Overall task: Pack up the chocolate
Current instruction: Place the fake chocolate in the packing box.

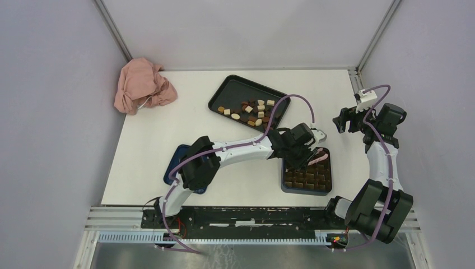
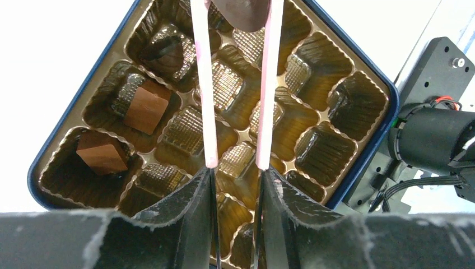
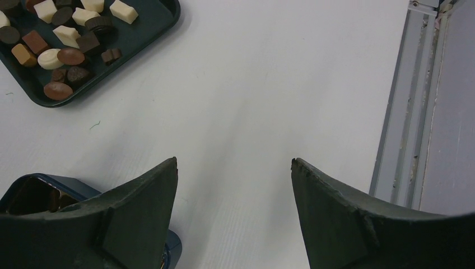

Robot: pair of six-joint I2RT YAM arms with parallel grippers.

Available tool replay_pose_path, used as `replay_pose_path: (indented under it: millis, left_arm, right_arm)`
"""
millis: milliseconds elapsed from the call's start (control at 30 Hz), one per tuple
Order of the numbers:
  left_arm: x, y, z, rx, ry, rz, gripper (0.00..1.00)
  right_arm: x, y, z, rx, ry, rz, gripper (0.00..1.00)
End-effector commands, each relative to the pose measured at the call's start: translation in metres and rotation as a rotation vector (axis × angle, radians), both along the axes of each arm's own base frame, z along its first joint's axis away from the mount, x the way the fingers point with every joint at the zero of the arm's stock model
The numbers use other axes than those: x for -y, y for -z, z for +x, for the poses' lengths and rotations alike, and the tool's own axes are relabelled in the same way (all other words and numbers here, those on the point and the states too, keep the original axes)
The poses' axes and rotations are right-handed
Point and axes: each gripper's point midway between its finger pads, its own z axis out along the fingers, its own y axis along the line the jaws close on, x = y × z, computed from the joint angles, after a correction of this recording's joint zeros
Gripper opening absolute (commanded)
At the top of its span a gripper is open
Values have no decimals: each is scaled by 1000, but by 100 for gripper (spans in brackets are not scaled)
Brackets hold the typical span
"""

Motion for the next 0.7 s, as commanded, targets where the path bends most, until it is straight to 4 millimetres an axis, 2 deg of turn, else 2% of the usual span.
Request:
replay_pose_path:
  millis: [0,200,400,667]
  left_arm:
    - [13,-16,10,65,22,-37,41]
    - [14,-18,12,73,14,-35,45]
    - [16,-26,15,87,2,-44,43]
    - [14,-70,12,105,-25,-170,41]
  right_arm:
    - [-1,-5,3,31,-18,6,80]
    - [-2,-6,2,34,-22,10,80]
    - [-3,-6,2,34,-28,13,80]
    - [-12,-10,-1,55,-82,21,80]
